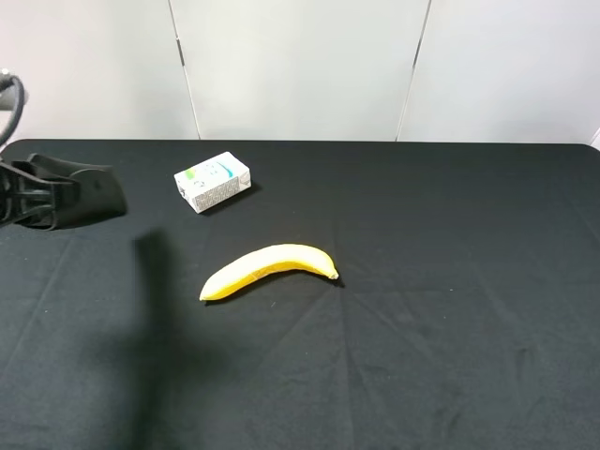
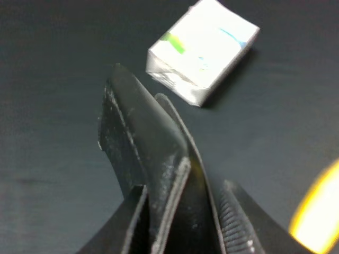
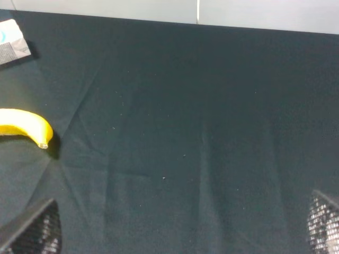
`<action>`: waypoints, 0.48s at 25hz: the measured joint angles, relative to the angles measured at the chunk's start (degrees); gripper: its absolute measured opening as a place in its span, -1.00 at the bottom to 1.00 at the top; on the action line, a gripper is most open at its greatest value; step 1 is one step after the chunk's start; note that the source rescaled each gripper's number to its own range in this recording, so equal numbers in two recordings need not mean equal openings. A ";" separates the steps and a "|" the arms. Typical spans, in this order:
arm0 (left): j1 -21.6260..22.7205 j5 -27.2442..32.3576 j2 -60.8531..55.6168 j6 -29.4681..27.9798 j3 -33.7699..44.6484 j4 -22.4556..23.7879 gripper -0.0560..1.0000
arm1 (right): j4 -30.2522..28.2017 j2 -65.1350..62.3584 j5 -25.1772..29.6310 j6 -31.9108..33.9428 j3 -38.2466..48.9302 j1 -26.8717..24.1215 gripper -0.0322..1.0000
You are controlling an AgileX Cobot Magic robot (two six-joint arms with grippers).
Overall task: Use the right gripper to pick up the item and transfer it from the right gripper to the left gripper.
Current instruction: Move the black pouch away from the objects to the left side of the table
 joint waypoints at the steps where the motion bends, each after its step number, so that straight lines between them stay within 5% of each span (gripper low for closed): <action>1: 0.00 -1.68 0.00 -0.05 0.71 -0.05 -0.89 | 0.00 0.00 0.00 0.00 0.00 0.00 1.00; 12: 0.00 -7.47 0.00 -0.38 2.01 -0.05 -0.89 | 0.05 0.00 0.00 0.00 0.00 0.00 1.00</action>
